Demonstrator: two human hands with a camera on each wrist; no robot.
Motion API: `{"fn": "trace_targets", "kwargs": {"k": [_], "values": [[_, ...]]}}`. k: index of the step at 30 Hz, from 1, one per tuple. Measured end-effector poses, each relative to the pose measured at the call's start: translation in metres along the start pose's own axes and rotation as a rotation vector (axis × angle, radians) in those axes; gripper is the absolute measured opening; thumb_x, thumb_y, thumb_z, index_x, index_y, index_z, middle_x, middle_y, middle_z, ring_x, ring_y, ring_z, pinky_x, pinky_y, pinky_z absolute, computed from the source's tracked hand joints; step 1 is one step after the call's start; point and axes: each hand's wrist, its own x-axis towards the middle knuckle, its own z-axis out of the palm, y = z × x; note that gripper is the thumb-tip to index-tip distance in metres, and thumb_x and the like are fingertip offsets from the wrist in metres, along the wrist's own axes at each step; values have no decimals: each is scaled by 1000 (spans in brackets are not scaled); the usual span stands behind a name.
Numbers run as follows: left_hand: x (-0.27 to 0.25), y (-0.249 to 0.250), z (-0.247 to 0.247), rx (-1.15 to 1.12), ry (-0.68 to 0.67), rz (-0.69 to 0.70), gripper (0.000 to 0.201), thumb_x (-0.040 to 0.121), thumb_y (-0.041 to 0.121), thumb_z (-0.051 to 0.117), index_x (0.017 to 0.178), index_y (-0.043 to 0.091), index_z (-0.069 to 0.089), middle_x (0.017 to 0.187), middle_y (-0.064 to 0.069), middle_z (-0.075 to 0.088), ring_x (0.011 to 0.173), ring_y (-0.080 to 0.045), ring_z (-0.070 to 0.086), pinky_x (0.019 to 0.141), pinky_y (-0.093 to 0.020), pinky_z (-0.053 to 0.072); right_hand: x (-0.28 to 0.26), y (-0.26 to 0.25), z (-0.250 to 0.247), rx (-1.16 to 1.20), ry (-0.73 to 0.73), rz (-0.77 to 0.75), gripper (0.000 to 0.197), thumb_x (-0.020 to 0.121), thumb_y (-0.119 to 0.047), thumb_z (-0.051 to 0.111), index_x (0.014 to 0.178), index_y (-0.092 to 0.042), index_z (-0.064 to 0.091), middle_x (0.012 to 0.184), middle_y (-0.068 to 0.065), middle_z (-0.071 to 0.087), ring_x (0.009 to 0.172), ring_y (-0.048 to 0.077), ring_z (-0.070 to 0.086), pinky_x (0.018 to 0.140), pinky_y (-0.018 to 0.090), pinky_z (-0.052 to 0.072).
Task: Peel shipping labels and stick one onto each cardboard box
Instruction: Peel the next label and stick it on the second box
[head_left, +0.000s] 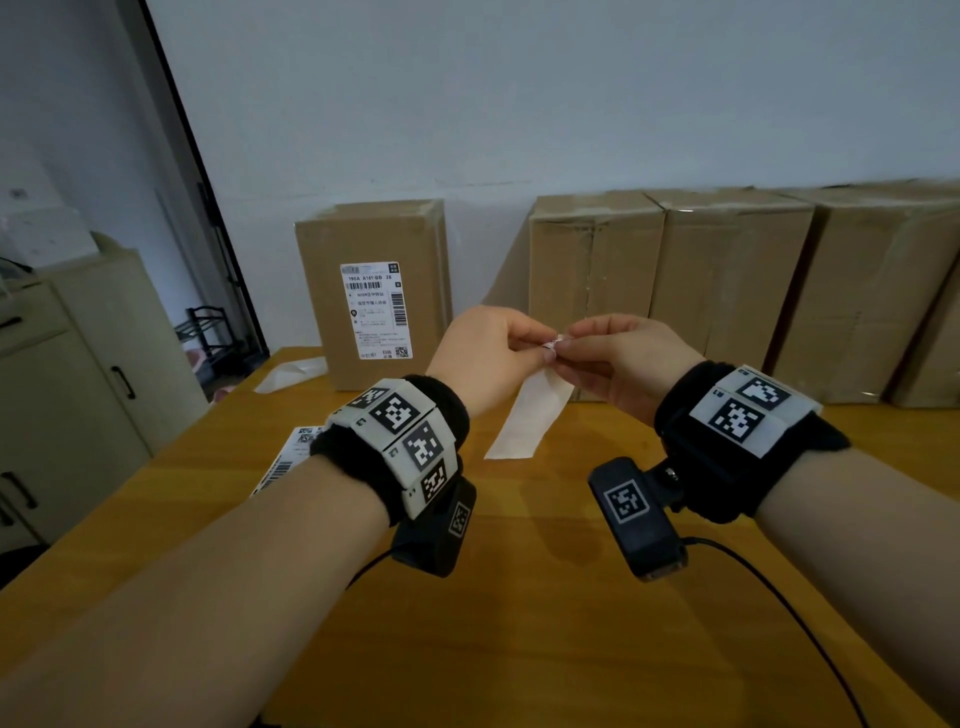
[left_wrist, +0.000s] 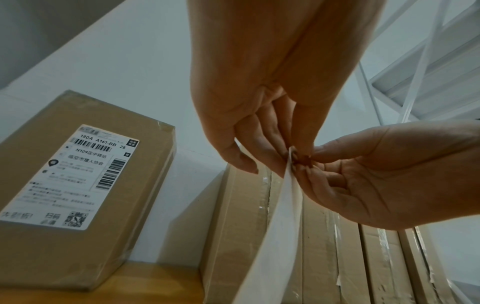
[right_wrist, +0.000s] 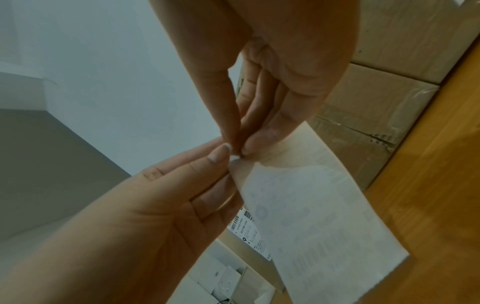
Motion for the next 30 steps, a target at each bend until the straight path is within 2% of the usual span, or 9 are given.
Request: {"fn": "trace_targets", "kwargs": {"k": [8, 11, 15, 22, 27, 30], "values": [[0, 0, 1, 5, -13, 6, 21, 87, 16, 64, 107, 16, 72, 104, 2, 72, 97, -5, 65, 88, -14, 49, 0, 3, -3, 1, 3, -27, 22, 77, 13, 64, 74, -7, 53, 75, 11, 63, 65, 19, 67, 60, 23, 58], [-2, 1, 1, 17, -26, 7, 21, 88, 17, 62, 107, 17, 71, 105, 3, 71, 98, -5, 64, 87, -14, 48, 1, 5, -4, -5, 5, -25, 23, 76, 13, 64, 74, -7, 52, 76, 12, 62, 67, 20, 67, 61, 23, 59], [-3, 3, 2, 33, -43, 6, 22, 89, 18, 61, 109, 17, 71, 108, 3, 70, 101, -7, 63, 90, -18, 48, 1, 7, -5, -14, -2, -34, 25, 76, 12, 65, 73, -8, 51, 76, 12, 61, 70, 23, 66, 64, 25, 59], [-4, 6, 4, 37, -55, -4, 23, 90, 17, 60, 111, 16, 70, 110, 2, 69, 102, -6, 62, 86, -11, 45, -2, 5, -8, -23, 11, -48, 27, 75, 13, 66, 74, -8, 49, 76, 11, 59, 69, 22, 66, 62, 25, 59], [-4, 8, 4, 39, -52, -8, 23, 90, 17, 60, 111, 16, 70, 111, 2, 69, 104, -7, 62, 89, -15, 45, -3, 4, -9, -42, 7, -56, 27, 75, 13, 66, 75, -9, 49, 76, 11, 60, 65, 20, 67, 61, 25, 58], [-4, 9, 4, 39, -50, 5, 23, 90, 16, 60, 111, 16, 70, 110, 2, 70, 102, -6, 62, 85, -10, 45, -3, 3, -10, -34, 9, -61, 28, 75, 14, 66, 75, -9, 49, 76, 11, 60, 65, 20, 67, 60, 24, 58]]}}
